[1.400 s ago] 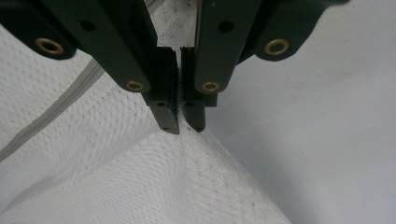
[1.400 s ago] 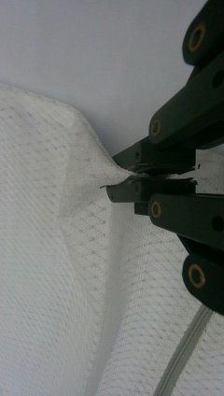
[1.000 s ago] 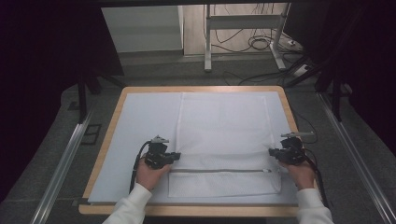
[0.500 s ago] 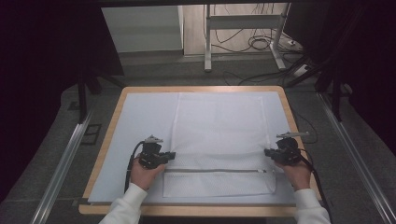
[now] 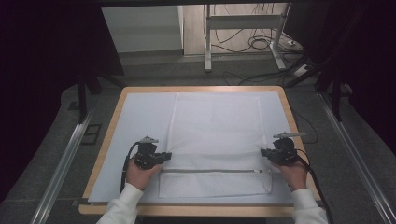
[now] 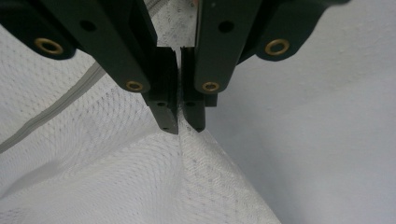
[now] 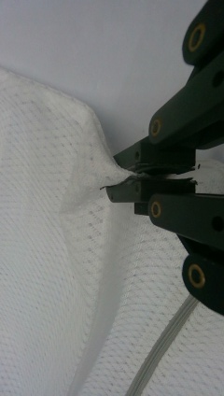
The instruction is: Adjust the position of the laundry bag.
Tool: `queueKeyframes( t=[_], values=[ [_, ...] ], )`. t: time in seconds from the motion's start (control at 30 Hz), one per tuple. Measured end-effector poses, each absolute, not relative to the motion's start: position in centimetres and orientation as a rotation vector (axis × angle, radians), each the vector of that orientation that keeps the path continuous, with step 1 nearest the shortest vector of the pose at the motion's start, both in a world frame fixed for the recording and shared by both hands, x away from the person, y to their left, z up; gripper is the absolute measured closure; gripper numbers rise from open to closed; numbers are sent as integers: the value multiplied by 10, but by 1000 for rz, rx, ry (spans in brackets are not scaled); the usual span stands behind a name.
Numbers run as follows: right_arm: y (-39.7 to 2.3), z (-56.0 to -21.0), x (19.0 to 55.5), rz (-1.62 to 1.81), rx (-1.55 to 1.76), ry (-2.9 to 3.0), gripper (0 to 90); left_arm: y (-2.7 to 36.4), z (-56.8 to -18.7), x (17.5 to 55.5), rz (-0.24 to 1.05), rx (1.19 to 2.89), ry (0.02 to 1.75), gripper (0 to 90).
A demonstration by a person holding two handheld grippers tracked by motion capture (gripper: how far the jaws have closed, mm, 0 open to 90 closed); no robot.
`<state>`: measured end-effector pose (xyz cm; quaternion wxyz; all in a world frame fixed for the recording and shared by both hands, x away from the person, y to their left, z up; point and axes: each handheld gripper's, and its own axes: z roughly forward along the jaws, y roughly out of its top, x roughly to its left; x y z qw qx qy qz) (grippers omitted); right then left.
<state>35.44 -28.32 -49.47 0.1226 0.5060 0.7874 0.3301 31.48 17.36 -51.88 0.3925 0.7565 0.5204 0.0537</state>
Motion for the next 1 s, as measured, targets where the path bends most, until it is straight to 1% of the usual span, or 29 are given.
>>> queueKeyframes(
  t=[0.77,1.0],
  values=[
    [-263,-498,355,1004,1458,2338,848,198,-518,309,146,1904,1352,879],
    [-247,-497,353,992,1413,2359,848,210,-519,305,153,1891,1374,879]
  ],
)
